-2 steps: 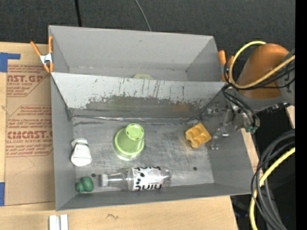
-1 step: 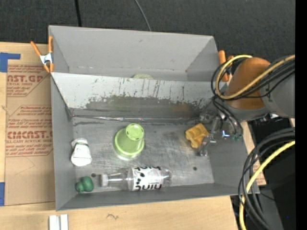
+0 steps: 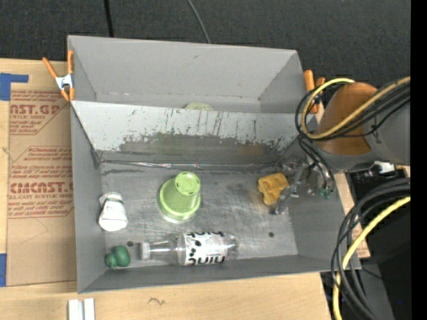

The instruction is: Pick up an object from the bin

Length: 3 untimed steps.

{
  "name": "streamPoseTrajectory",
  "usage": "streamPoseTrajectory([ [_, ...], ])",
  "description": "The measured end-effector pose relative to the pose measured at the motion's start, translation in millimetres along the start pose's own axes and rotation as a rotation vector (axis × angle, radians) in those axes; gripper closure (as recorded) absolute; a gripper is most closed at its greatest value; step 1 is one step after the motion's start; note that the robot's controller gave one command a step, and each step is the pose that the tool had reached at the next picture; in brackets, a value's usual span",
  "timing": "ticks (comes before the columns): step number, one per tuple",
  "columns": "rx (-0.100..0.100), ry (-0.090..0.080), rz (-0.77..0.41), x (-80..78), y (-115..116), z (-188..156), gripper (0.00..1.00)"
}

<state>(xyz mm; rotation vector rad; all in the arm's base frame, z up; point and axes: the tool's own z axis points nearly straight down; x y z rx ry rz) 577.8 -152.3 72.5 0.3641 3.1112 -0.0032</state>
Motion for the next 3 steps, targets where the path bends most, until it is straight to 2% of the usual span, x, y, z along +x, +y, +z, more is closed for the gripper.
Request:
streamPoseTrajectory([
  [1,0.0,0.0,0.0,0.0,0.0,0.0,1.0],
  [2,0.0,0.01,0.0,2.3,0.2,-4.9,1.0],
  [3,-0.001,0.013,0.0,2.7,0.5,-21.8,1.0],
])
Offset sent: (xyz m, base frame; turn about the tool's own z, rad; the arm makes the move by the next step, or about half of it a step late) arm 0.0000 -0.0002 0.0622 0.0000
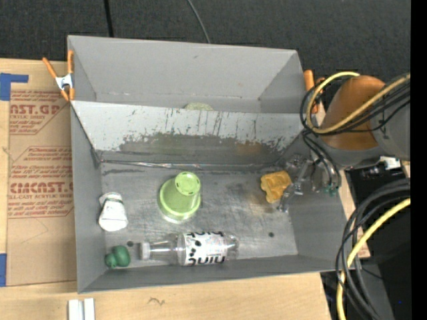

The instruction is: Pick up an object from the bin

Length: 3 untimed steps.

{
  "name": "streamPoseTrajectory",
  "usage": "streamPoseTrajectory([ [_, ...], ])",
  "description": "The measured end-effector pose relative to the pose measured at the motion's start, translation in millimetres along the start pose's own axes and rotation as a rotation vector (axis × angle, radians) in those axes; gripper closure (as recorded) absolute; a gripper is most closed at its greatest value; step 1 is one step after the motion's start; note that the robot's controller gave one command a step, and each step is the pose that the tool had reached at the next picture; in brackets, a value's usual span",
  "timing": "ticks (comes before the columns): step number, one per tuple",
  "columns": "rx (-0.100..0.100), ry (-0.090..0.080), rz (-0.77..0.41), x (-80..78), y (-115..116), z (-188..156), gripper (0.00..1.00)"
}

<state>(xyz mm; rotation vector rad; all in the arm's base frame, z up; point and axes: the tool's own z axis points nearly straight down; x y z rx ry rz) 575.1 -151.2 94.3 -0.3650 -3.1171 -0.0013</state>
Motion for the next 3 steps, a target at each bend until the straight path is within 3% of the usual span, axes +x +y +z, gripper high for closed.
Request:
streamPoseTrajectory([
  [3,-0.001,-0.003,0.0,-0.7,0.5,-51.1,1.0],
])
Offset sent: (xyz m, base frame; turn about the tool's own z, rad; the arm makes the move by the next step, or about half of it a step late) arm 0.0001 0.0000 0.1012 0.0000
